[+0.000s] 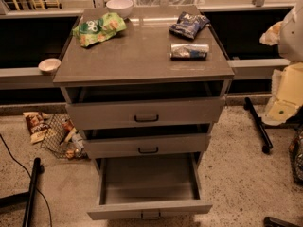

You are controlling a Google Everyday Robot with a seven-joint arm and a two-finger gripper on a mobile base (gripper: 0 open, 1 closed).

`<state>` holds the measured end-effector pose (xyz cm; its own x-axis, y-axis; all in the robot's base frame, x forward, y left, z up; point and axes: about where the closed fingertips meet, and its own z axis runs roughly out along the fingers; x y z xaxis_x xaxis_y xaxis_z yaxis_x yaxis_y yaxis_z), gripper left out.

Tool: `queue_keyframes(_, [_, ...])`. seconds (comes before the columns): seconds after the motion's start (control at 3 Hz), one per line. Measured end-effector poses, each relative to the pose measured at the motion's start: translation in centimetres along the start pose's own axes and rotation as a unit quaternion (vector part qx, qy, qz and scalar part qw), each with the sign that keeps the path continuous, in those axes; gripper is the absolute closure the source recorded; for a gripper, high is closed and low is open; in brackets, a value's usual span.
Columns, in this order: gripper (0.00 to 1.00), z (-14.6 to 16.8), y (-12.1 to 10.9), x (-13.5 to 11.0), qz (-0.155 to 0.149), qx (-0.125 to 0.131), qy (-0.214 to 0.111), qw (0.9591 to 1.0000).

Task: Place redbull can into bottom drawer

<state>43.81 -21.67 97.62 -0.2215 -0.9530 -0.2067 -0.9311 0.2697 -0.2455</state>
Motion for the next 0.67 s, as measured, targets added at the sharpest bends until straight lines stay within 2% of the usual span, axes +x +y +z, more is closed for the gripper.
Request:
queue_keyframes(0.33, [0.0,0.0,0.0,0.0,0.0,0.0,0.0,1.0])
queue_keyframes(0.67, [0.0,1.4,-2.4,-1.5,-0.018,-0.007,-0.035,0.9992])
